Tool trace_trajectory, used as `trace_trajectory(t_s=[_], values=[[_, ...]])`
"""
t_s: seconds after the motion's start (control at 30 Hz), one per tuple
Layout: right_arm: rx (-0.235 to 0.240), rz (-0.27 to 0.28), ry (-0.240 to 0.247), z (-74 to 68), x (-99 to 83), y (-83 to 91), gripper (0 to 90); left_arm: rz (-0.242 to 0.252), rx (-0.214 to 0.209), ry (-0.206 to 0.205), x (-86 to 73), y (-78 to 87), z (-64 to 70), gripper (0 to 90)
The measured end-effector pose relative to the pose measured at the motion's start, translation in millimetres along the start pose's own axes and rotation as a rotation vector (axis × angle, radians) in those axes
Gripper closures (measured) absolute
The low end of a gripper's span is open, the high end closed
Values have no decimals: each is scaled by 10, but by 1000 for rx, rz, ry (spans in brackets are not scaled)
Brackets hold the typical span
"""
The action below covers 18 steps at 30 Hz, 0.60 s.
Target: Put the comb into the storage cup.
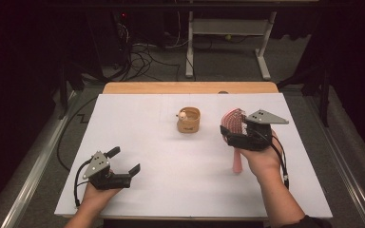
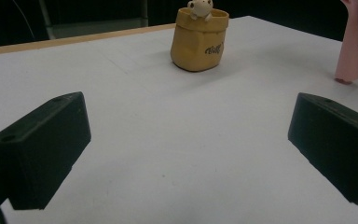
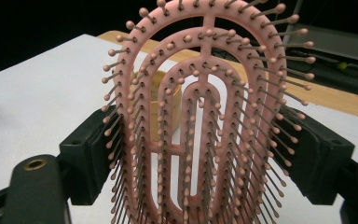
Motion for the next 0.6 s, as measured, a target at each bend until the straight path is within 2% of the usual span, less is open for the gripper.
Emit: trace_trajectory(t_s=[0.6], values=[[-37,106,-42,106,112,117,204,0,1,9,-6,-1,-7,0]])
Point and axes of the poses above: each handheld gripper's, and its own axes: y roughly backward along the jaws, x roughly out of its top, z roughly to its right, the point moved 10 cm from there along -y, roughly forward along the jaws, and after that the axes turned 2 degrees about x, right-handed, at the moved point
